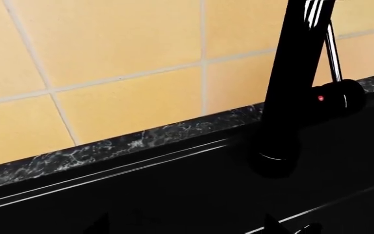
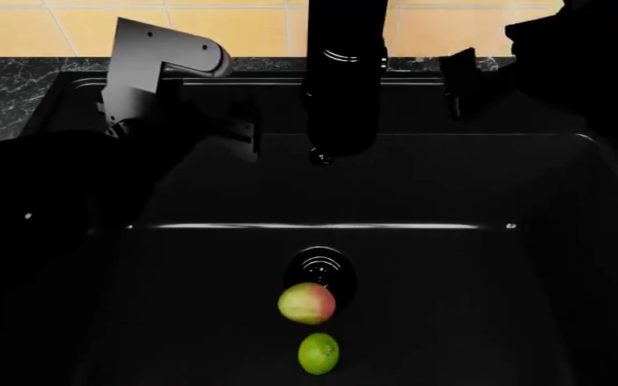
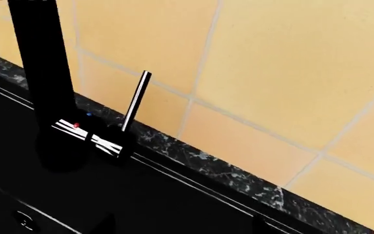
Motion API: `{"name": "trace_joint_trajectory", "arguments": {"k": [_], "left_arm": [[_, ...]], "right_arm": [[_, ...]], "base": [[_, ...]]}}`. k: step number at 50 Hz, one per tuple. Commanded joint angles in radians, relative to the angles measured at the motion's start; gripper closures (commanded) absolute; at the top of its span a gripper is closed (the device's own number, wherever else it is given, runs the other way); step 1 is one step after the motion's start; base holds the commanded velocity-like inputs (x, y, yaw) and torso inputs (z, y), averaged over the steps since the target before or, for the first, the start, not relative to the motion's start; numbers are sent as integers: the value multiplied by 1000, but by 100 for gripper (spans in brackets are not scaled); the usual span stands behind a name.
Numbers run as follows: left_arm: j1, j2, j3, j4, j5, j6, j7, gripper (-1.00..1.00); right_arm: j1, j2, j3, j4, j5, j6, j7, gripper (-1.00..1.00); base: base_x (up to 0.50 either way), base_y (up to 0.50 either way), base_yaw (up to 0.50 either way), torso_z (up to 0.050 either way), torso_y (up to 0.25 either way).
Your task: Pick up the fruits and vegetables and place them in the sink. Turn on the sink faucet to wash them. Then turn the sink off and put them in the tray.
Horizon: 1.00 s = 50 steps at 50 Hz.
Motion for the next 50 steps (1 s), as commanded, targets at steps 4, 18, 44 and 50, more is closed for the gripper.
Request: {"name": "trace_joint_trajectory", "arguments": {"k": [4, 18, 44, 50], "left_arm": [[-8, 1, 15, 22, -17, -33, -13, -100], [-91, -12, 188, 75, -24, -198, 217, -100], [-310, 82, 508, -143, 200, -231, 712, -100], [-317, 85, 546, -165, 225, -204, 785, -100]], "right_arm": [[13, 127, -70, -270, 166, 233, -114, -100], [-4, 135, -58, -262, 181, 197, -93, -100], [-18, 132, -51, -234, 186, 151, -66, -100], [-25, 132, -50, -227, 185, 131, -66, -100]], "base": [[0, 0, 0, 0, 0], [0, 0, 0, 0, 0], [0, 0, 0, 0, 0], [0, 0, 0, 0, 0]]}}
